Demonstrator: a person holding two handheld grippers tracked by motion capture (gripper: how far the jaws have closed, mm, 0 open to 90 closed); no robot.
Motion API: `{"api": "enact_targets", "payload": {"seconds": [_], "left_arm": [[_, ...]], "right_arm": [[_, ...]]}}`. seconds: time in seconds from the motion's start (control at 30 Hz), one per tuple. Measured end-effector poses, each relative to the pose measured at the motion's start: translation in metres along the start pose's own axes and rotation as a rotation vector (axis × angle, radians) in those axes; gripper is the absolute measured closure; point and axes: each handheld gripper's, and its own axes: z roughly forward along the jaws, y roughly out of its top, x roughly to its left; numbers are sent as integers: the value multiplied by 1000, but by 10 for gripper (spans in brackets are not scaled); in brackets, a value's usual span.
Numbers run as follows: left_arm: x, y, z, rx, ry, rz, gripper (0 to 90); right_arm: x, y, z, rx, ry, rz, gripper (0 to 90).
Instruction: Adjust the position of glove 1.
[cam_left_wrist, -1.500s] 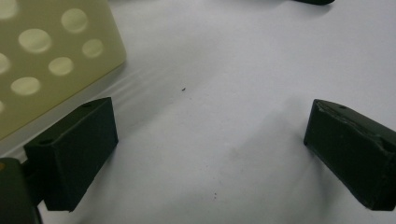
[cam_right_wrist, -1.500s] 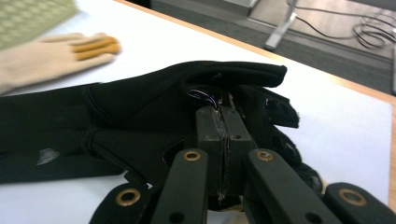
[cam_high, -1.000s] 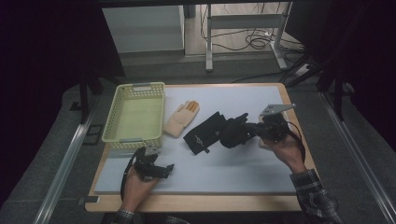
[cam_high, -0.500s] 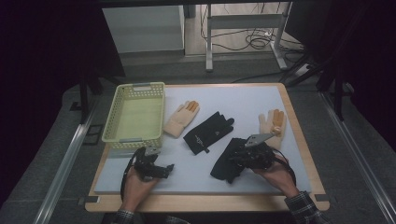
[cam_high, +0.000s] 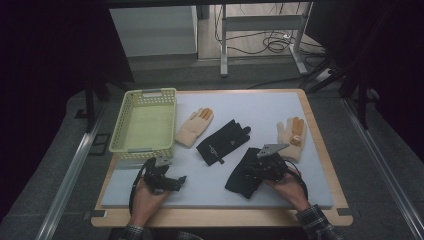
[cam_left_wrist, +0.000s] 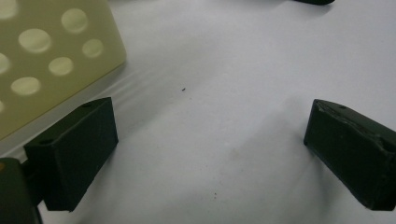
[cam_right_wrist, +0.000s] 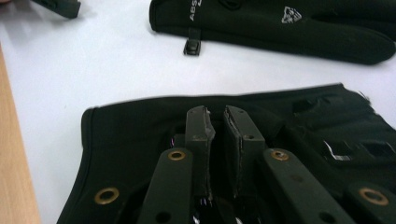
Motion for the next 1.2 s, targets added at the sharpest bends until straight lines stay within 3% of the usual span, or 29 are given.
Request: {"api": "enact_targets", "payload": {"seconds": [0.37,0.57,0.73,1.2], "left_arm": [[0,0,0,0,0,0,28],[0,0,0,0,0,0,28],[0,0,0,0,0,-1,28],[0,0,0,0,0,0,28]], "right_arm": [[5,12,25,8,-1,-25,785],[-2,13,4,-25,-33,-20,693],[-13,16,-7,-45,-71,35,625],[-23,65,39,-47,-97,62,443]]}}
